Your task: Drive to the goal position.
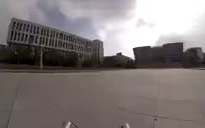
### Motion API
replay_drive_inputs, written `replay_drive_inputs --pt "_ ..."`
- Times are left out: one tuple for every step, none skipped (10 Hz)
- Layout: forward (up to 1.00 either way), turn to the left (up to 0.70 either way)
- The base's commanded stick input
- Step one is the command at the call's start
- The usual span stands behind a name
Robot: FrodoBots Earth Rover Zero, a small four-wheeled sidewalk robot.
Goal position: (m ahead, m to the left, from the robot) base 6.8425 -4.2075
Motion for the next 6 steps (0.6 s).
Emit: replay_drive_inputs --pt "0.0 -0.62" --pt "0.0 -0.62" --pt "0.0 -0.62" --pt "0.0 -0.62" --pt "0.0 -0.61" --pt "0.0 -0.62"
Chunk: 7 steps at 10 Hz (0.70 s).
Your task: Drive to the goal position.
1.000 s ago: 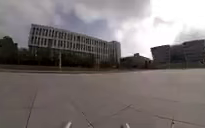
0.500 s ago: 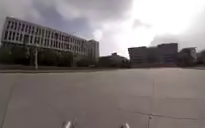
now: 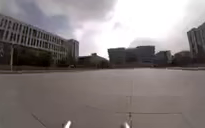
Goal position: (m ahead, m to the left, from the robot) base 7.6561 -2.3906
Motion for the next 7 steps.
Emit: replay_drive_inputs --pt "0.0 -0.62" --pt "0.0 -0.62" --pt "0.0 -0.6" --pt "0.0 -0.25" --pt "0.0 0.0" --pt "0.0 0.0" --pt "0.13 0.0"
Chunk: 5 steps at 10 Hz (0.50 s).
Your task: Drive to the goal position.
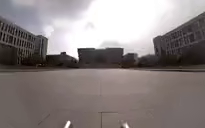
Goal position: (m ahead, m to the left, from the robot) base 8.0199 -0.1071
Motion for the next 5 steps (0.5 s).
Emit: replay_drive_inputs --pt "0.44 0.0" --pt "0.7 0.0" --pt "0.7 0.0" --pt "0.7 0.0" --pt "0.7 0.0"
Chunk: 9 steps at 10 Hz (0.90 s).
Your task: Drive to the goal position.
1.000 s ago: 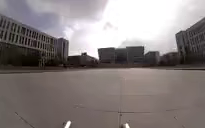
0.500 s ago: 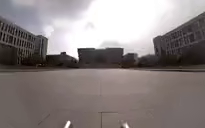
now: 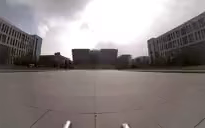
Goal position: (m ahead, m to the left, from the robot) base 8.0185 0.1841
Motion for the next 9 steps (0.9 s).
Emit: replay_drive_inputs --pt "0.7 0.0" --pt "0.7 0.0" --pt "0.7 0.0" --pt "0.7 0.0" --pt "0.7 0.0" --pt "0.7 0.0" --pt "0.7 0.0" --pt "0.7 0.0" --pt "0.7 0.0"
